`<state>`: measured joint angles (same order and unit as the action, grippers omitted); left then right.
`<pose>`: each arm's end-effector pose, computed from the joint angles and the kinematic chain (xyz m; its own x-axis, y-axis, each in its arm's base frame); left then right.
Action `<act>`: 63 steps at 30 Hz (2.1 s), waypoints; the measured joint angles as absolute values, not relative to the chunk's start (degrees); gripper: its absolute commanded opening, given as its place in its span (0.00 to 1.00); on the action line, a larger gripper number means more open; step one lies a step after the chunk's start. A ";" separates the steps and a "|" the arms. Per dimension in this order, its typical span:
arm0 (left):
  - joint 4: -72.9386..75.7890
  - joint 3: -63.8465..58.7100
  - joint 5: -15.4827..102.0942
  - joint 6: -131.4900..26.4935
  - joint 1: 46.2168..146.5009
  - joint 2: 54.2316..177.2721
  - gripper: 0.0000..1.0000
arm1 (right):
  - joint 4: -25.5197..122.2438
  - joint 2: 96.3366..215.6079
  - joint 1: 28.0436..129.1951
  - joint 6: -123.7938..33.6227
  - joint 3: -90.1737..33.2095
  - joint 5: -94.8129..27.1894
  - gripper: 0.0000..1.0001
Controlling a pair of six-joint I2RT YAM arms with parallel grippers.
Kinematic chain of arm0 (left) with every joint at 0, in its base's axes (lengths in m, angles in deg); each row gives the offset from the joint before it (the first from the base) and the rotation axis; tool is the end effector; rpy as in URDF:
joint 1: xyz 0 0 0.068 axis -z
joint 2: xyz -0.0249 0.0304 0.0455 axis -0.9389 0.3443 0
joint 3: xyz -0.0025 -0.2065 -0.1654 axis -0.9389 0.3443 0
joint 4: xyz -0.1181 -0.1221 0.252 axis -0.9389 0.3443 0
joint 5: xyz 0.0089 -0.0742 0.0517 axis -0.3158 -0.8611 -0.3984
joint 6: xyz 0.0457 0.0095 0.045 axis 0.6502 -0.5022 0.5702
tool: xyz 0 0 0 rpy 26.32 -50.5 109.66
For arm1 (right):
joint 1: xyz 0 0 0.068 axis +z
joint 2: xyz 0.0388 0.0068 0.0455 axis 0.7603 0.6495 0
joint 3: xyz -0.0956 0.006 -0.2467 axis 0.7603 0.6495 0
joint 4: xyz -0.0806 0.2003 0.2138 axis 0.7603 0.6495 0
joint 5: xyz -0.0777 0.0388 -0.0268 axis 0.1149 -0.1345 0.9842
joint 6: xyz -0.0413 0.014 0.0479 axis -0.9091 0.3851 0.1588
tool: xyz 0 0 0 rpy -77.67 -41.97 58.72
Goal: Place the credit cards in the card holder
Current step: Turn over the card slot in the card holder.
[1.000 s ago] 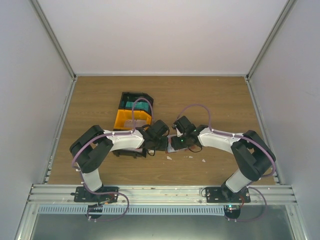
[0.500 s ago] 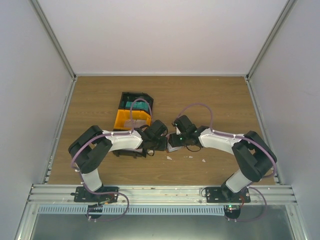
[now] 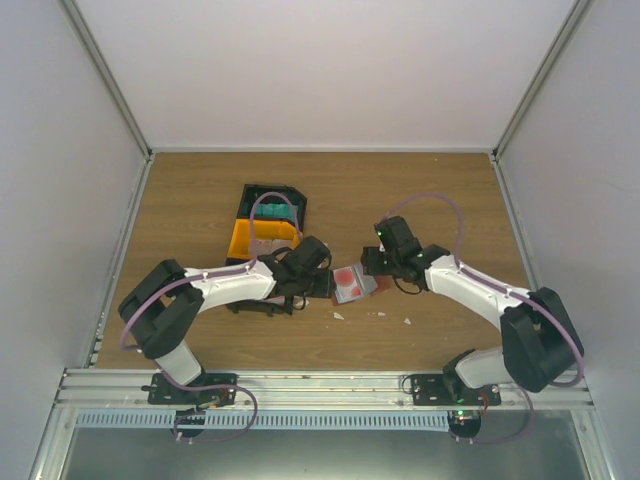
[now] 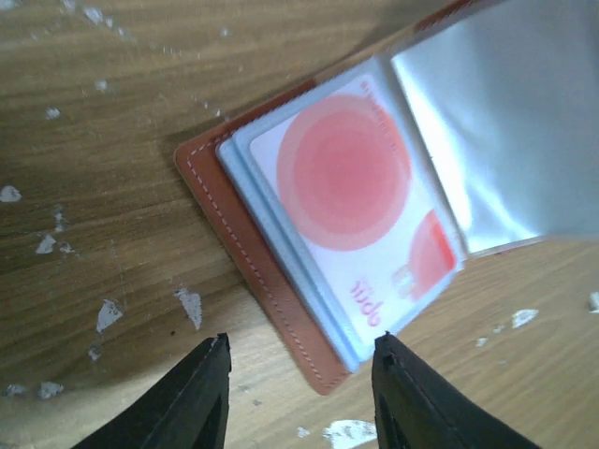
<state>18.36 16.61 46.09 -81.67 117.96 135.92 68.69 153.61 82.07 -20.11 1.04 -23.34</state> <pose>0.2407 -0.2754 0.1111 -0.9323 0.0660 -0.3555 0.2199 0.8840 -0.4125 0.2714 0.1705 0.1585 -0.8463 0.0836 -0.5261 -0.0791 0.9569 0.2794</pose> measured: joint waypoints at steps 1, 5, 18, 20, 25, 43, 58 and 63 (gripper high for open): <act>18.34 16.67 46.38 -81.87 117.89 134.93 0.49 | 68.78 154.42 81.41 -20.63 1.04 -23.03 0.64; 18.21 17.37 46.68 -82.26 117.41 131.89 0.55 | 68.83 158.53 79.91 -22.67 1.02 -22.07 0.66; 13.81 21.35 41.24 -85.52 114.68 131.04 0.60 | 68.56 163.44 78.70 -24.52 3.32 -24.83 0.51; 12.52 21.75 40.08 -86.02 114.44 131.22 0.56 | 68.15 163.40 78.70 -24.11 4.28 -25.79 0.48; 9.46 22.36 37.48 -86.94 113.80 132.66 0.43 | 66.42 162.16 78.79 -21.95 5.96 -27.82 0.44; 7.15 22.68 35.97 -86.33 112.34 136.92 0.36 | 76.39 157.41 83.40 -18.95 -0.46 -21.24 0.56; 7.12 22.60 35.14 -85.06 111.90 136.92 0.28 | 76.04 164.14 90.62 -24.17 -4.31 -21.96 0.53; 7.12 22.44 34.77 -84.84 111.73 136.92 0.28 | 76.63 165.06 92.41 -24.92 -4.75 -19.10 0.55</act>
